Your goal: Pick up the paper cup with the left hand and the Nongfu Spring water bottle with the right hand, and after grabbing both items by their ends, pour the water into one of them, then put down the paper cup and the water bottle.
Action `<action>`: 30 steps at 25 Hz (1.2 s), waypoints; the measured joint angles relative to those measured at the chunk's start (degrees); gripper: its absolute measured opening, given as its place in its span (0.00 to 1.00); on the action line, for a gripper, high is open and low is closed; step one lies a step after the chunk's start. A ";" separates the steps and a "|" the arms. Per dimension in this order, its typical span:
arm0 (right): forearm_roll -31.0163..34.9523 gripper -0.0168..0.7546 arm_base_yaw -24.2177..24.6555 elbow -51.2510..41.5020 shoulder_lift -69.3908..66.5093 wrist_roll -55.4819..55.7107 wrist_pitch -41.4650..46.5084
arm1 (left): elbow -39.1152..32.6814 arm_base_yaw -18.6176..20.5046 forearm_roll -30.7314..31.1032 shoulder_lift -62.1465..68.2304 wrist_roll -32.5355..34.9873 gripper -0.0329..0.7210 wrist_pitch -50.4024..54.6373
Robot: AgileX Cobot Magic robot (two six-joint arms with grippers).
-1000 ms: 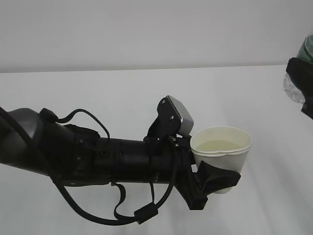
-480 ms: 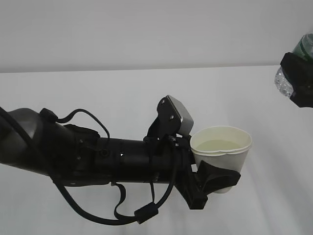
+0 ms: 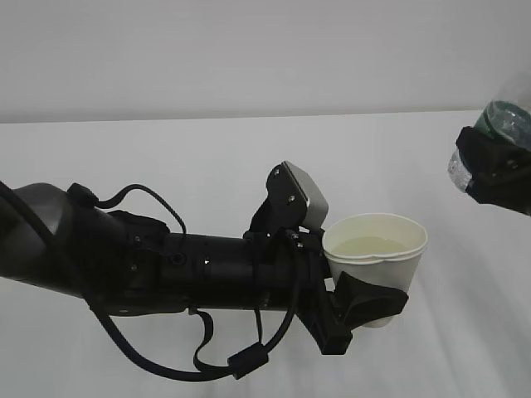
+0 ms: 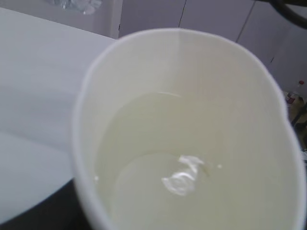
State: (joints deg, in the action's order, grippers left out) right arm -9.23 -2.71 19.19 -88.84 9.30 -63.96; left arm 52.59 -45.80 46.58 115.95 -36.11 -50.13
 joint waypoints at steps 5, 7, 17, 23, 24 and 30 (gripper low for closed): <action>0.73 0.59 0.00 0.04 -5.59 -0.59 -0.05 | 0.00 0.00 -0.10 0.00 0.00 0.58 0.00; 1.41 0.59 0.00 0.13 -7.61 -1.98 -0.05 | 0.00 0.00 -0.10 0.00 0.00 0.58 0.00; 2.57 0.59 0.00 4.63 -15.17 -6.99 -0.14 | 0.00 0.00 -0.24 0.00 0.00 0.58 0.00; 2.59 0.59 0.00 8.63 -20.06 -7.13 -0.14 | 0.00 0.00 -0.24 0.00 0.00 0.58 0.00; 2.59 0.59 0.00 9.32 -20.79 -7.13 -0.14 | 0.00 0.00 -0.24 0.00 0.00 0.58 0.00; 2.80 0.59 0.00 12.99 -25.62 -7.13 -0.14 | 0.00 0.00 -0.34 0.00 0.00 0.58 0.00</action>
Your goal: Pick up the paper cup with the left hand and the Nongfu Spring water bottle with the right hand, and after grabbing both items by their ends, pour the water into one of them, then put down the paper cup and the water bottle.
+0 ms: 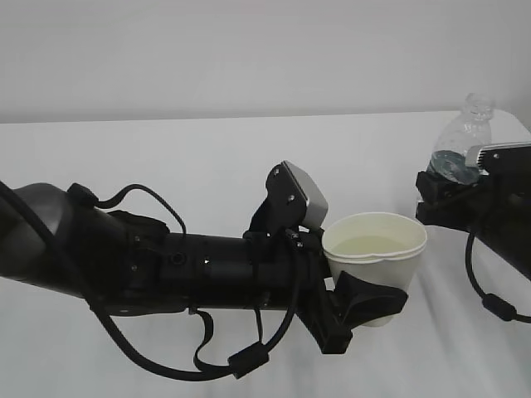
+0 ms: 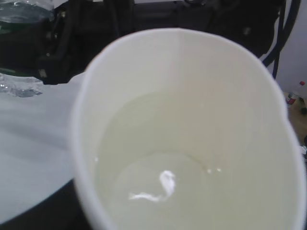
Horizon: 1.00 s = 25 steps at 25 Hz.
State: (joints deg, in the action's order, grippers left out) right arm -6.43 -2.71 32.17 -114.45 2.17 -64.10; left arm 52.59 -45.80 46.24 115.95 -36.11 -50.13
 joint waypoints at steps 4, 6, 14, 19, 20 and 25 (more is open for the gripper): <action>0.00 0.59 0.00 2.45 -2.91 0.00 0.00 | 0.00 0.00 0.00 0.00 0.00 0.58 0.00; 0.00 0.59 0.00 3.73 -4.10 0.00 0.00 | 0.00 0.00 0.00 0.00 0.00 0.58 0.00; 0.00 0.59 0.00 6.61 -8.85 0.00 -0.15 | 0.00 0.00 0.00 0.00 0.00 0.58 0.00; 0.00 0.59 0.00 7.80 -10.36 -0.08 -0.40 | 0.00 0.00 0.00 0.00 0.00 0.58 0.00; 0.00 0.59 0.00 7.89 -10.46 -0.08 -0.52 | 0.00 0.00 0.00 0.00 0.00 0.58 0.00; 0.00 0.59 0.00 7.89 -10.83 -0.08 -1.16 | 0.00 0.00 0.00 0.00 0.00 0.58 0.00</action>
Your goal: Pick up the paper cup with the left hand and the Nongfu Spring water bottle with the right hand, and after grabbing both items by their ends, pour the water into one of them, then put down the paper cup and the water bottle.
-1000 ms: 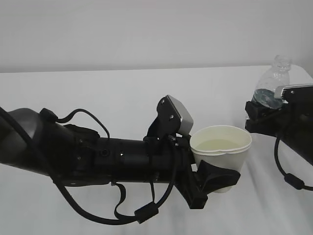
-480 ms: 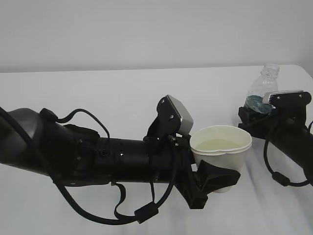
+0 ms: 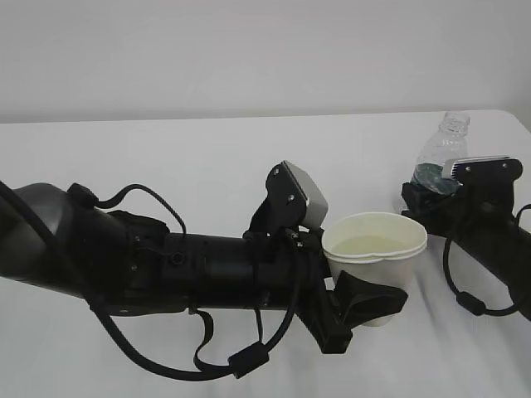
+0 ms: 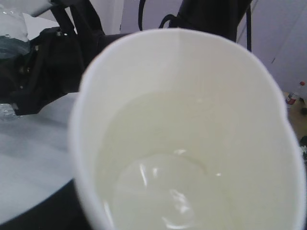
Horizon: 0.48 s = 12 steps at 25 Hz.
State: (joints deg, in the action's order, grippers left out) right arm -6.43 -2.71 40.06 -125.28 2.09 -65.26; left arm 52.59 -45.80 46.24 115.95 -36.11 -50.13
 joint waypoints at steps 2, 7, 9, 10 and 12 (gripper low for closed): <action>0.08 0.59 0.00 0.00 -0.13 0.00 -0.42 | 0.00 0.00 -0.02 0.00 0.00 0.58 0.00; 0.08 0.59 0.00 0.00 -0.23 0.00 -0.53 | 0.00 0.00 -0.12 0.00 0.00 0.58 0.00; -0.18 0.59 0.00 0.00 -0.23 0.00 -0.53 | 0.00 0.00 -0.12 0.00 0.00 0.58 0.00; -0.32 0.60 0.00 0.00 -0.23 0.00 -0.53 | 0.00 0.00 -0.12 0.00 0.00 0.58 0.00; -0.55 0.64 0.00 0.00 -0.23 0.00 -0.53 | 0.00 0.00 -0.12 0.00 0.00 0.58 0.00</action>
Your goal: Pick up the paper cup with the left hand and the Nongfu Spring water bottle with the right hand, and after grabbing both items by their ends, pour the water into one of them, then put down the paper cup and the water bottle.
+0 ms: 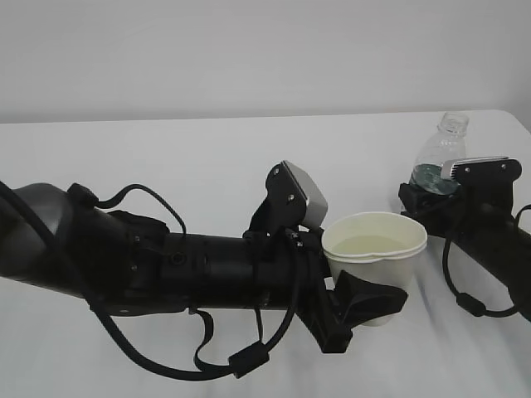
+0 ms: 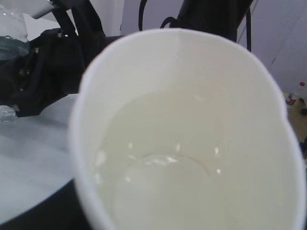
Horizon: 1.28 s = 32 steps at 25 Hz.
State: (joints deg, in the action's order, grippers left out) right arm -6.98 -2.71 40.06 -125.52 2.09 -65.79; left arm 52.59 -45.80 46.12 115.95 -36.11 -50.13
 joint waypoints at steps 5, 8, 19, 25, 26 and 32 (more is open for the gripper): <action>-0.28 0.72 0.00 -0.38 0.00 0.00 -0.14 | 0.00 0.00 0.00 0.00 0.00 0.58 0.00; -0.56 0.75 0.00 -0.73 0.00 0.00 -0.14 | 0.00 0.00 0.00 0.00 0.00 0.58 0.00; -0.70 0.78 0.00 -1.66 0.44 0.00 -0.02 | 0.00 0.00 0.00 0.00 0.00 0.58 0.00; -0.76 0.78 0.00 -4.62 3.97 0.00 -0.02 | 0.00 0.00 0.00 0.00 0.00 0.58 0.00; -0.76 0.78 0.00 -5.27 4.49 0.00 -0.02 | 0.00 0.00 -0.02 0.00 0.00 0.58 0.00; -0.84 0.78 0.00 -11.03 10.03 0.00 -0.02 | 0.00 0.00 -1.15 0.00 0.00 0.58 0.00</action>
State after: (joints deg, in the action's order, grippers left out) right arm -7.82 -2.71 29.04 -115.49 2.09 -65.81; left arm 52.59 -45.80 44.97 115.95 -36.11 -50.13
